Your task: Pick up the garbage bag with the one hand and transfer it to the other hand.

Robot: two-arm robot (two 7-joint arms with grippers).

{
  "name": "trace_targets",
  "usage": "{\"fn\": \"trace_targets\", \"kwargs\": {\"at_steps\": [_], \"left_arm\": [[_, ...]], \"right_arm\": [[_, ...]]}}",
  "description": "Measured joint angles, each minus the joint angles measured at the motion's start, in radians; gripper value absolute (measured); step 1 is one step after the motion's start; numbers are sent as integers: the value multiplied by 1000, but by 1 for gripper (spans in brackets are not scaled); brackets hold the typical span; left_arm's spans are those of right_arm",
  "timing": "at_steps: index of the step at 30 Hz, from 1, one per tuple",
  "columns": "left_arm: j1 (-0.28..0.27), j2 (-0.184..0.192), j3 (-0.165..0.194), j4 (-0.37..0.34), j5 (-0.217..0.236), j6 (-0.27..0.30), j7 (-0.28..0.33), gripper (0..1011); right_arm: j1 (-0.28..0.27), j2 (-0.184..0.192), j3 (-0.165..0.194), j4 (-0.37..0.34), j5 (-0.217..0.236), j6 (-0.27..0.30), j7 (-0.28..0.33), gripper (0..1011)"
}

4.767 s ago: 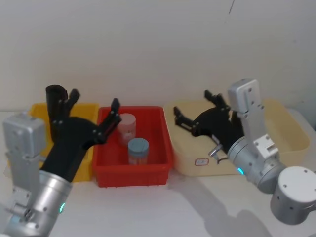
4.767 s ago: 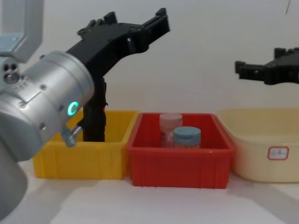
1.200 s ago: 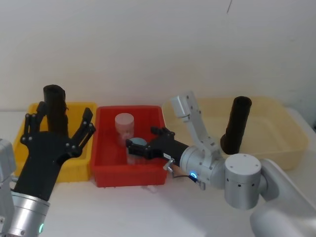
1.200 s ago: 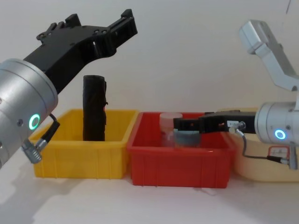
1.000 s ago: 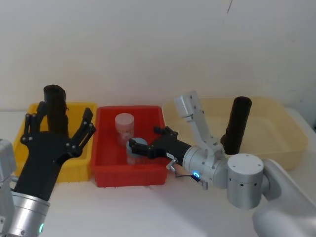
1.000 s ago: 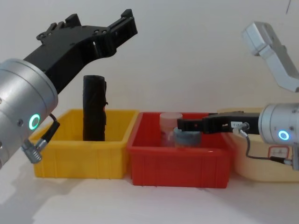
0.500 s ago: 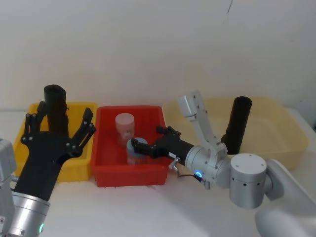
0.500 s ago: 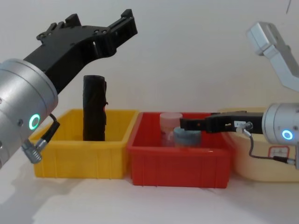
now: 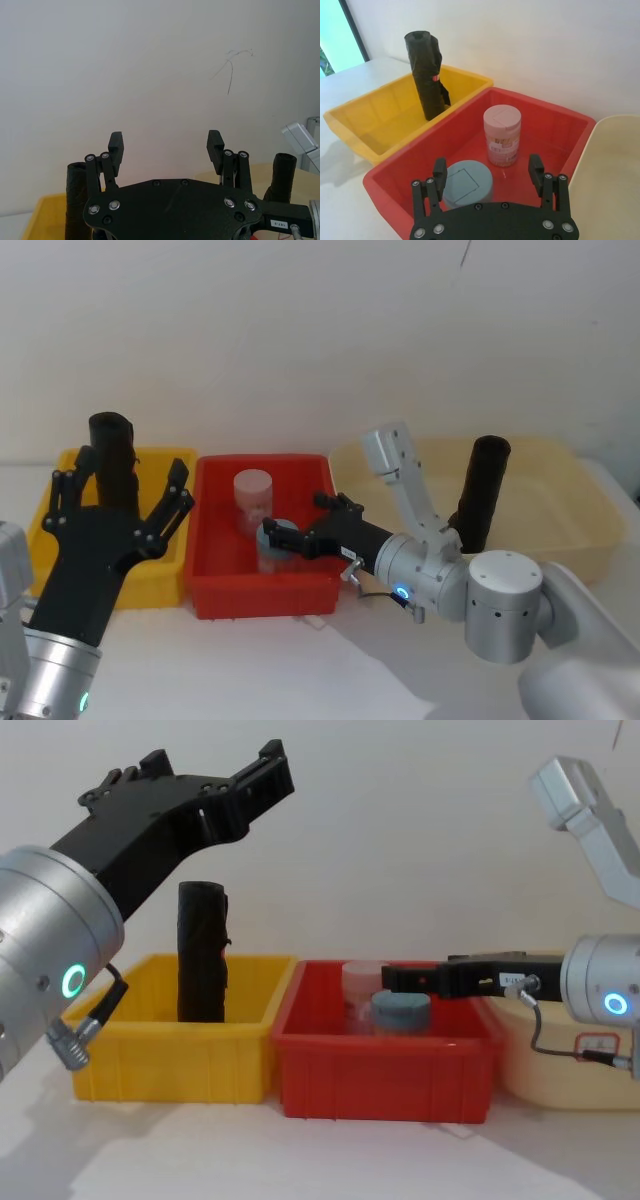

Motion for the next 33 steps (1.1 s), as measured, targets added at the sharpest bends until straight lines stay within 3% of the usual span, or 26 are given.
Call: {"fn": "trace_targets", "kwargs": {"at_steps": [33], "left_arm": [[0,0,0,0,0,0,0,1001]], "right_arm": [[2,10,-34,25,14,-5,-12,1001]]}}
